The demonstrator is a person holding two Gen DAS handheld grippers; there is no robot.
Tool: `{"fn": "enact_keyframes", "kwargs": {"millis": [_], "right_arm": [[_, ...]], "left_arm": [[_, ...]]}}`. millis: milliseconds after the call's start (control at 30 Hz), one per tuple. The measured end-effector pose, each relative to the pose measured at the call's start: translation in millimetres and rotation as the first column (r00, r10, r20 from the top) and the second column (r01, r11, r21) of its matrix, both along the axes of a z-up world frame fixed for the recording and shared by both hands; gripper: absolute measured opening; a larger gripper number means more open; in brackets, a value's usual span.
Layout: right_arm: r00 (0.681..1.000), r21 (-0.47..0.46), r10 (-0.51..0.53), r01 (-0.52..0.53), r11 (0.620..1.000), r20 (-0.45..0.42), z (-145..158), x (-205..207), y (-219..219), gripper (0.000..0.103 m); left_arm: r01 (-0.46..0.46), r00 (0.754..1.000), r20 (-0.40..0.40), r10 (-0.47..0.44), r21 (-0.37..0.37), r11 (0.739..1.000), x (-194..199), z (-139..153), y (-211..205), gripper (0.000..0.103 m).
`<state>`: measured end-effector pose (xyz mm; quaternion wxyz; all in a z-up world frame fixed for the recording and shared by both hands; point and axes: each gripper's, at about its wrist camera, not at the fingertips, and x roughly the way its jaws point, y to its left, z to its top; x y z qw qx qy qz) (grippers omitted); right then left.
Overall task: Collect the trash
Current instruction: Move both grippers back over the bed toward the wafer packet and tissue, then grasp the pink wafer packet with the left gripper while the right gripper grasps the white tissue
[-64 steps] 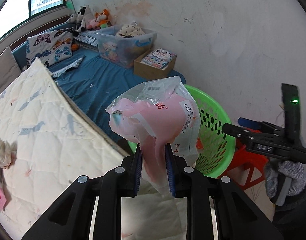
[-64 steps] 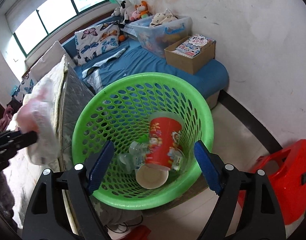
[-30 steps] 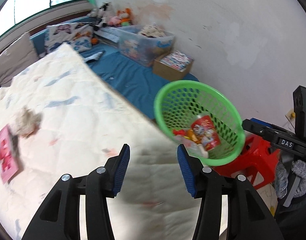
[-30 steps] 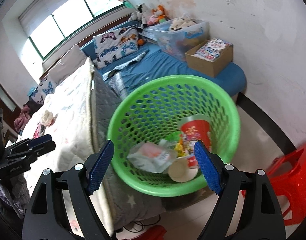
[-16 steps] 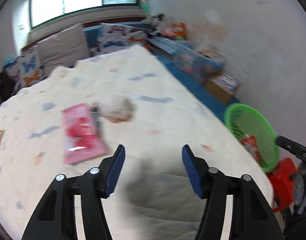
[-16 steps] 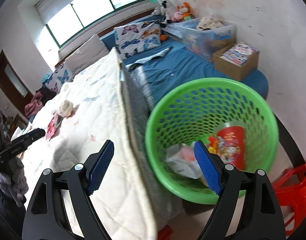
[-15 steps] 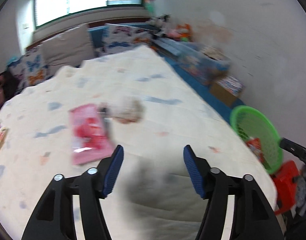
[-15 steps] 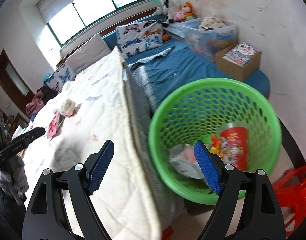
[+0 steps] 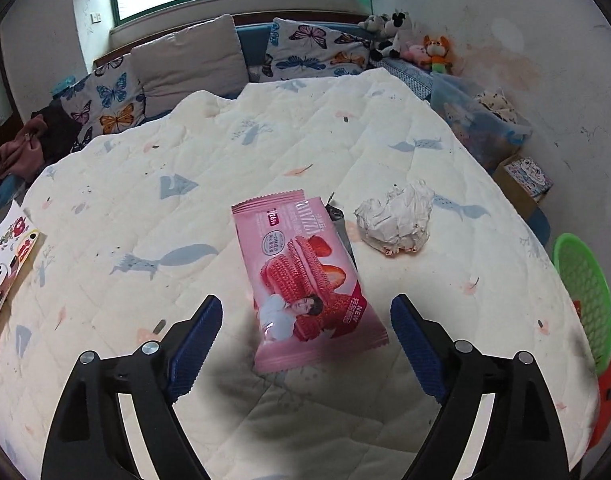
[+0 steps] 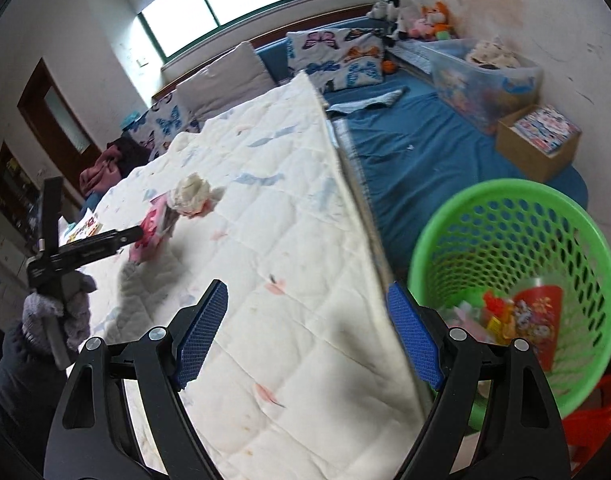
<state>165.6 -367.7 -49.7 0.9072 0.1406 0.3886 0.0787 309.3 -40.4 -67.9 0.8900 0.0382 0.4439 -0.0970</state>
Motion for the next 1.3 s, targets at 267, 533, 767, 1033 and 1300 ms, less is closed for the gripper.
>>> {"fn": "enact_keyframes", "kwargs": {"millis": [267,533,767,1033,1300], "right_arm": [[0.998,-0.02,0.061,-0.061,0.998,-0.012,1,28,28,0.082],[0.994,-0.039,0.105,-0.106,0.994,-0.027,-2,48,50,0.082],[0.99,-0.059,0.138,-0.14,0.988,-0.038,-5,66,70,0.082],[0.979,-0.065,0.197,-0.2,0.978,-0.047,-8,93,102,0.082],[0.967,-0.072,0.251,-0.254,0.964,-0.052,-14,129,146,0.082]], "left_arm": [[0.022,0.999,-0.034,-0.021,0.02,1.0,18,-14,-8,0.089],[0.0,0.998,-0.065,0.002,0.032,1.0,28,-28,-4,0.089],[0.01,0.997,-0.075,-0.009,0.011,1.0,24,-29,3,0.066],[0.004,0.999,-0.032,-0.005,-0.041,0.999,9,-10,25,0.058],[-0.023,1.0,0.009,0.024,-0.076,0.997,-10,13,58,0.058]]}}
